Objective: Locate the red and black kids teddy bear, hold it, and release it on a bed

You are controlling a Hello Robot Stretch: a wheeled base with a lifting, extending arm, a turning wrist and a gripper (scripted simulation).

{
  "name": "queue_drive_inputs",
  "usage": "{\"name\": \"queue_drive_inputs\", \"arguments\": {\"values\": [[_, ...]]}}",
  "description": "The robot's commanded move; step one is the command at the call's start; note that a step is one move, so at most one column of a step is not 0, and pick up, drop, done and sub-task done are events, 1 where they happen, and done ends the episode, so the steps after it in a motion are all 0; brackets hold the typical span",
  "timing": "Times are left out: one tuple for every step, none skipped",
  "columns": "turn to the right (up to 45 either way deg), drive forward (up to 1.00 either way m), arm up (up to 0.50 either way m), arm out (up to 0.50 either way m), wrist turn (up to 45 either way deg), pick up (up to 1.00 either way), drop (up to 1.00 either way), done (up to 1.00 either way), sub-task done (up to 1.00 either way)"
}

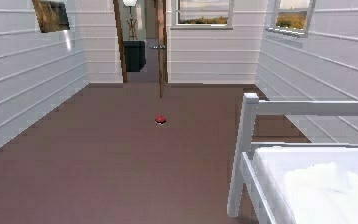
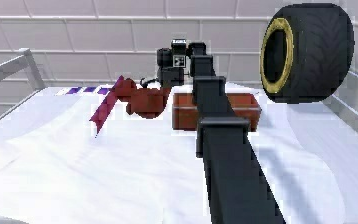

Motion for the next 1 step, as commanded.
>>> {"name": "queue_drive_inputs", "arguments": {"values": [[0.0, 0.0, 0.0, 0.0, 0.0, 0.0, 0.0, 1.0, 0.0]]}}
